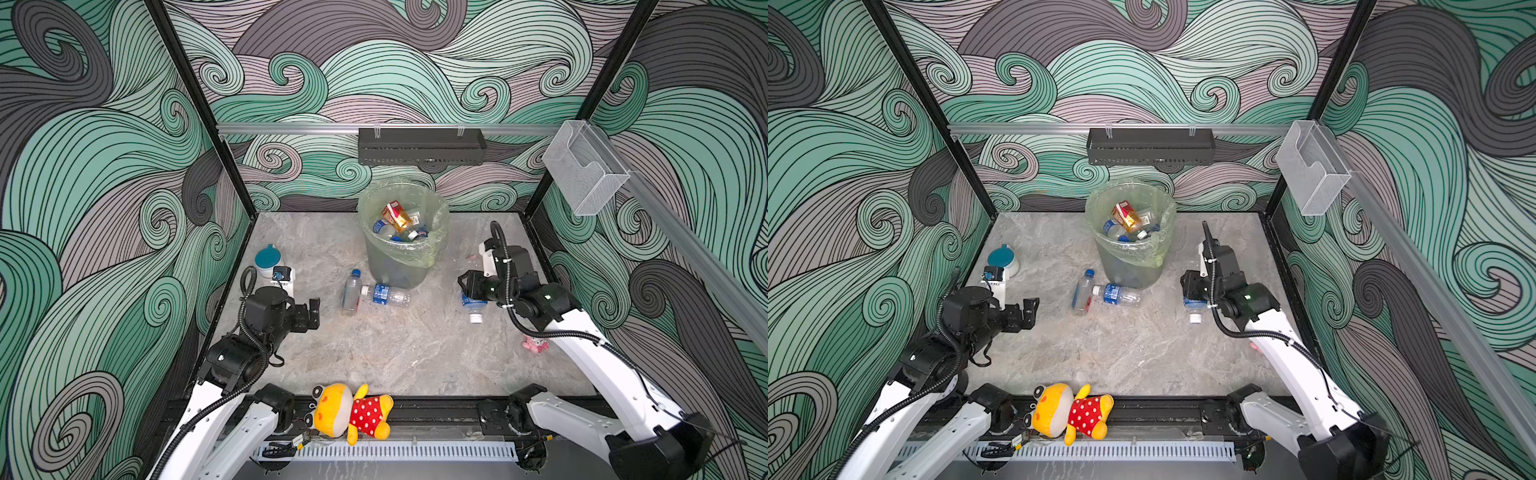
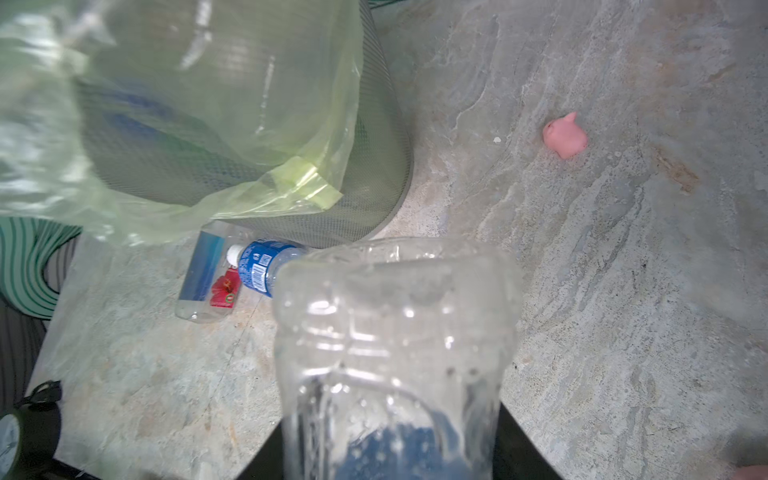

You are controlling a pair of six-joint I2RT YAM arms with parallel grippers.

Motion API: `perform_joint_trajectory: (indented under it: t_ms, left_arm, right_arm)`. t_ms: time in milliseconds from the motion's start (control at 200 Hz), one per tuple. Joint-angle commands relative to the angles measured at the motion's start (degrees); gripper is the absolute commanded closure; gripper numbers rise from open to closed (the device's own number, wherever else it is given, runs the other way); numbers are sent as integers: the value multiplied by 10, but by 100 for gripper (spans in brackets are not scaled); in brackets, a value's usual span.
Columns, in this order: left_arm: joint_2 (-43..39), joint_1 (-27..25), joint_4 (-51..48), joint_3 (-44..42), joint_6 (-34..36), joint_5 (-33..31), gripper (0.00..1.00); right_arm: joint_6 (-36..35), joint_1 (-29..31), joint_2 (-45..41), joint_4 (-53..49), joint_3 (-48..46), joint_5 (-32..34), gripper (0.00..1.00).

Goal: Throw the plastic bottles in the bin
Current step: 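Lift the water bottle with the right gripper over the bin, then open the right gripper to drop the water bottle into the bin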

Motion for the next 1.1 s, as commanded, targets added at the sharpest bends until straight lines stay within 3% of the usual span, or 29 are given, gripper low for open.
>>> perform_joint_trajectory:
  t_ms: [0, 305, 506, 636, 741, 786, 866, 931, 1006, 1091]
  left_arm:
    - [10, 4, 21, 6, 0, 5, 1]
    - [26, 4, 32, 8, 7, 12, 1]
    - [26, 4, 33, 1, 5, 17, 1]
    - [32, 5, 37, -1, 4, 34, 1]
    - [41, 4, 40, 2, 16, 68, 2]
    - [44, 5, 42, 3, 18, 74, 2]
    - [48, 5, 41, 1, 22, 93, 1]
    - [52, 4, 36, 2, 19, 104, 1]
    - [53, 4, 32, 2, 9, 108, 1]
    - [48, 5, 43, -3, 0, 103, 1]
  right_arm:
    - [-11, -4, -47, -19, 1, -14, 50]
    - [-22, -3, -165, -2, -25, -56, 51]
    - [-21, -4, -196, 32, -13, -40, 56]
    - [-29, -4, -82, 76, 95, -79, 58]
    - [-28, -4, 95, 150, 228, -138, 57]
    - [-20, -4, 190, 133, 350, -155, 50]
    - [-18, -4, 348, 41, 549, -188, 20]
    - [-20, -1, 421, -29, 674, -202, 14]
    - [-31, 5, 415, -29, 679, -187, 11]
    - [-40, 6, 338, 36, 569, -160, 8]
